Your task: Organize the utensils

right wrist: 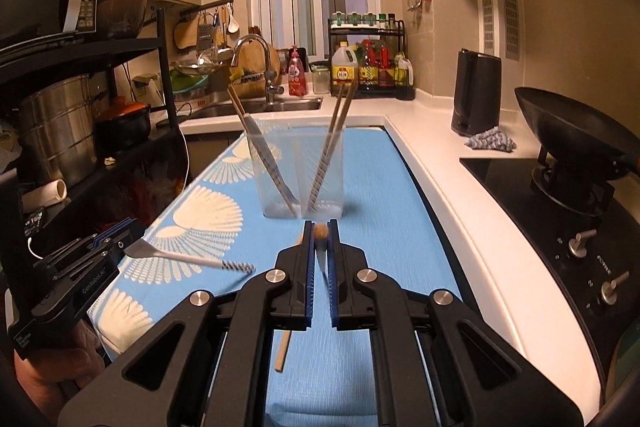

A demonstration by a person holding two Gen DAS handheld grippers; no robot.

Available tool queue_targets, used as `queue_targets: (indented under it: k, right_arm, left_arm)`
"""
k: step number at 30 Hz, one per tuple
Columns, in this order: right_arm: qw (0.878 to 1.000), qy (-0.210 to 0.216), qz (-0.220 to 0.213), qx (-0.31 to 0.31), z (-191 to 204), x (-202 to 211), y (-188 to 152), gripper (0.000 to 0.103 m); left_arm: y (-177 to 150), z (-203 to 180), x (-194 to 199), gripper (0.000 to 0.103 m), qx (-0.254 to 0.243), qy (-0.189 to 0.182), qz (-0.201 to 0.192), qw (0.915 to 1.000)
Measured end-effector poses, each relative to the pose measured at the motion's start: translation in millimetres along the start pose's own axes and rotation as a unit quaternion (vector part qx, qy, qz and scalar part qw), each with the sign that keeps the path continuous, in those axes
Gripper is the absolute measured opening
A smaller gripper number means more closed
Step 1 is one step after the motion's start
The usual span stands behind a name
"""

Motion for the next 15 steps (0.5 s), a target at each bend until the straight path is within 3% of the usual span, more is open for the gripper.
queue_targets:
  k: [9, 12, 15]
  right_arm:
    - [1.0, 0.015, -0.022, -0.004, -5.6, -7.5, 37.6, 0.006]
    - [1.0, 0.019, -0.024, 0.0, -7.1, -13.7, 47.1, 0.006]
    - [1.0, 0.021, -0.024, 0.001, -10.5, -21.0, 52.1, 0.006]
  left_arm:
    - [35.0, -10.4, 3.9, 0.003, -0.009, -0.013, -0.027, 0.9995]
    - [37.9, -15.2, -4.3, 0.0, -0.018, -0.01, -0.017, 0.9996]
    - [38.1, -6.0, -15.7, 0.0, 0.005, -0.013, 0.0, 0.9999]
Point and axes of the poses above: each gripper's, at about its wrist camera, not at the fingertips, and x roughly against the way its jaws point, z to its left, y to its top, the point moved 6 cm from there along -x, roughly the way its jaws point, and after that the axes turned 10 degrees about x, right-handed, at the moved point
